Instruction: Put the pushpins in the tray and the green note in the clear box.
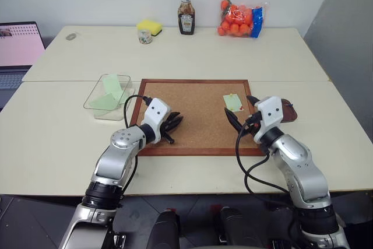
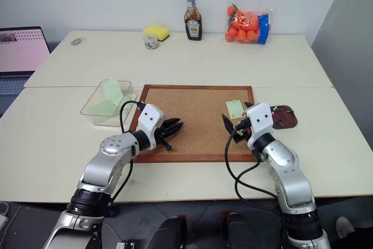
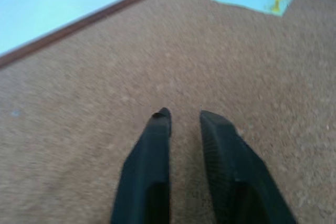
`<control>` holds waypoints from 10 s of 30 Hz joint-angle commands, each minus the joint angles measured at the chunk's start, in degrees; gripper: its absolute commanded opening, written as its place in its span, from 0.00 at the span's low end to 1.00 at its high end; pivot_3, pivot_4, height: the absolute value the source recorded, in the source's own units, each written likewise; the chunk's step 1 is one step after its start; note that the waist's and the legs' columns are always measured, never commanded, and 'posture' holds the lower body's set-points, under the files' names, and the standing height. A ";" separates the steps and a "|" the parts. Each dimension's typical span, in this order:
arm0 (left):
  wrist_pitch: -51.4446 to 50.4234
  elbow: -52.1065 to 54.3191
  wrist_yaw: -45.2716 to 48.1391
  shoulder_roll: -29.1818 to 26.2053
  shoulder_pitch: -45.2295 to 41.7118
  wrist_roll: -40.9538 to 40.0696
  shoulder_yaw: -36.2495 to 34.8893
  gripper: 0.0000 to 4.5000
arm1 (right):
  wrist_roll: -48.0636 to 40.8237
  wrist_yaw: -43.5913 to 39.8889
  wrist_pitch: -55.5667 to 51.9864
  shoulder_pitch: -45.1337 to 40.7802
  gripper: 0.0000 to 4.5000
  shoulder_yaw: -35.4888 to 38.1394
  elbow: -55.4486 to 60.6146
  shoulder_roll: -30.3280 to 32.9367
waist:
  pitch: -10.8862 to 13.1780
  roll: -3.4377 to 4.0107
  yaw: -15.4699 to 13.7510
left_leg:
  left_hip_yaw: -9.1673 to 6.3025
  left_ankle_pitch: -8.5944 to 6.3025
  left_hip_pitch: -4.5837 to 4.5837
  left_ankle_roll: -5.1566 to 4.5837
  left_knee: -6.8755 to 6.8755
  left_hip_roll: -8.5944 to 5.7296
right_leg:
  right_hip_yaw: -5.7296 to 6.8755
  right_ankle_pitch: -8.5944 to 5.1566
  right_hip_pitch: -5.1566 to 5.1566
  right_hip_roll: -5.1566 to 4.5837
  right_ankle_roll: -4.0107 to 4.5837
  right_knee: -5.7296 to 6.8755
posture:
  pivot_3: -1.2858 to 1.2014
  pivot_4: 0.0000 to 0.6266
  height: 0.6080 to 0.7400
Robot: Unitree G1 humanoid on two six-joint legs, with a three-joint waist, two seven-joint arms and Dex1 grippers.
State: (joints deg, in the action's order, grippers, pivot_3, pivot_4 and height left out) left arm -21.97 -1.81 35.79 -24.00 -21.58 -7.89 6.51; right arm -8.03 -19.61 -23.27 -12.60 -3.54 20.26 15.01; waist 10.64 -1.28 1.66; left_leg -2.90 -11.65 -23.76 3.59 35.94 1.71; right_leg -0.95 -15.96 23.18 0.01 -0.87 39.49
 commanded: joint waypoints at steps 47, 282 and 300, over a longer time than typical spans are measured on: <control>-2.30 -1.31 0.89 0.79 0.09 3.17 3.73 0.00 | 3.67 4.02 2.81 -34.08 0.14 2.97 -52.67 -3.88 | -0.03 0.04 0.02 | 0.11 0.00 0.01 -0.02 -0.02 -0.03 | 0.01 0.18 0.01 -0.04 0.26 -0.02 | 0.52 0.24 1.00; -2.51 -1.25 3.33 0.58 0.45 4.91 5.64 0.00 | 0.72 11.33 -3.16 -8.16 0.57 17.29 -18.69 5.86 | -0.22 0.37 -0.13 | 0.22 -0.05 -0.01 -0.11 -0.05 -0.06 | -0.04 0.08 -0.06 -0.06 -0.14 -0.29 | 0.52 0.24 1.00; -2.51 -1.24 3.21 0.44 0.52 4.85 5.35 0.00 | -3.15 2.99 -3.46 -4.95 0.85 3.23 -9.64 -2.40 | -0.24 0.41 -0.11 | 0.19 -0.05 -0.01 -0.11 -0.05 -0.05 | -0.03 0.08 -0.07 -0.05 -0.14 -0.30 | 0.52 0.24 1.00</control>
State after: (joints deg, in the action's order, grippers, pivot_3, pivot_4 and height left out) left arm -23.28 -1.97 38.30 -23.38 -22.30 -4.01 9.82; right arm -11.94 -16.51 -27.09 -17.08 0.63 9.68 12.78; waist 10.40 -0.88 1.56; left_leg -2.71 -11.70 -23.77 3.49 35.90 1.66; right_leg -0.97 -15.88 23.11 -0.04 -1.01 39.18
